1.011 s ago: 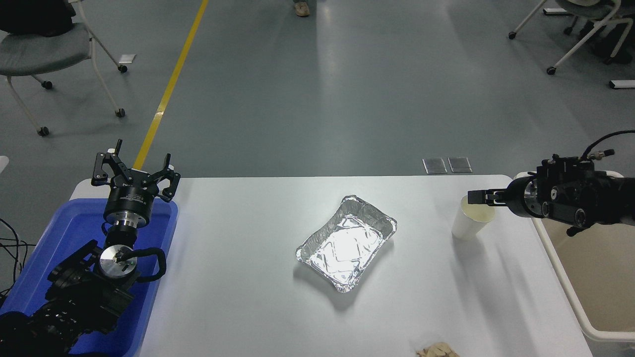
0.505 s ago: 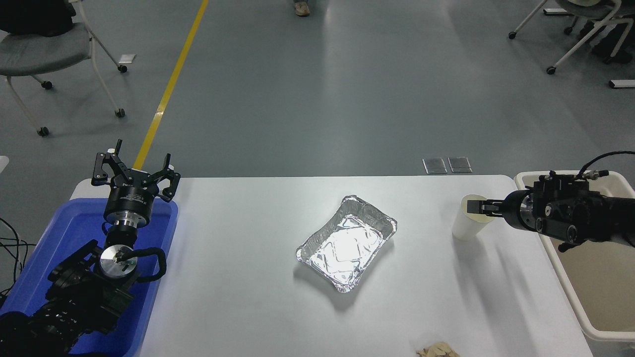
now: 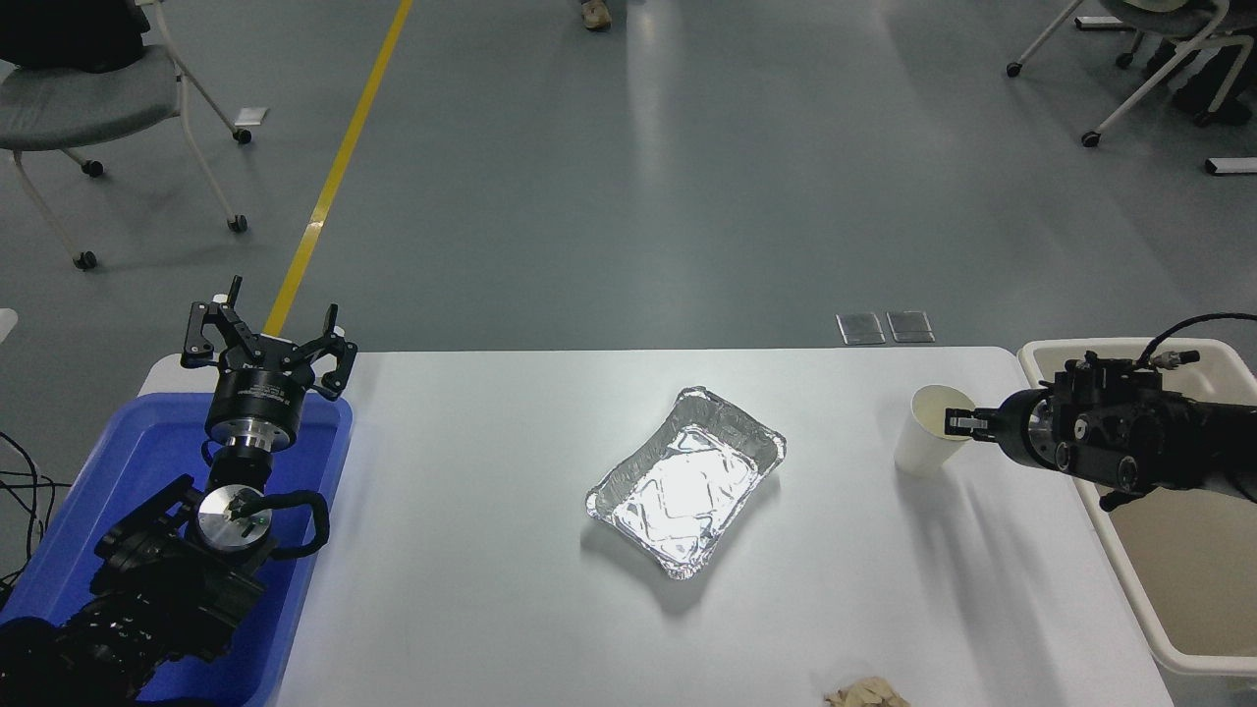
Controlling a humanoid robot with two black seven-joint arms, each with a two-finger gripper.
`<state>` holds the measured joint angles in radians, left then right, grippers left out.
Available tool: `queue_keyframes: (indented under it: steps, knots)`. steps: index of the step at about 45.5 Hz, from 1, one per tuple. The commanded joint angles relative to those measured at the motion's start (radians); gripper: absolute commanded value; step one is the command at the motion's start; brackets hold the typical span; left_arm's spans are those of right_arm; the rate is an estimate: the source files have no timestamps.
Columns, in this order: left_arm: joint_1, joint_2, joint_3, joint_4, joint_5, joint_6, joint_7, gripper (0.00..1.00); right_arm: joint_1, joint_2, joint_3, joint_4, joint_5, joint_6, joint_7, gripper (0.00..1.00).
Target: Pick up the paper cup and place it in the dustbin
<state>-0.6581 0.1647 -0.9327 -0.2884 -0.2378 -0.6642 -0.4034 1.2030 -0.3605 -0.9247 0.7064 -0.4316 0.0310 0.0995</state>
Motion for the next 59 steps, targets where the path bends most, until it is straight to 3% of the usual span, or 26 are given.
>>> queue_keyframes:
  steps: [1, 3, 31, 46, 59]
  knots:
    - [0.0, -0.001, 0.0, 0.0, 0.0, 0.0, 0.0, 0.99, -0.005, 0.0, 0.001, 0.015, 0.001, 0.007, -0.003, 0.06]
    - [0.0, 0.001, 0.0, 0.0, 0.0, 0.0, 0.0, 0.99, -0.003, 0.0, 0.001, 0.015, 0.001, 0.007, -0.003, 0.0]
    - [0.0, 0.001, 0.0, 0.0, 0.0, 0.0, 0.0, 0.99, 0.144, -0.067, -0.008, 0.183, 0.063, 0.049, -0.003, 0.0]
    - [0.0, 0.001, 0.0, 0.0, 0.0, 0.0, 0.0, 0.99, 0.388, -0.144, -0.049, 0.289, 0.044, 0.392, 0.0, 0.0]
    - [0.0, -0.001, 0.0, 0.0, 0.0, 0.0, 0.0, 0.99, 0.579, -0.213, -0.056, 0.398, -0.061, 0.5, -0.003, 0.0]
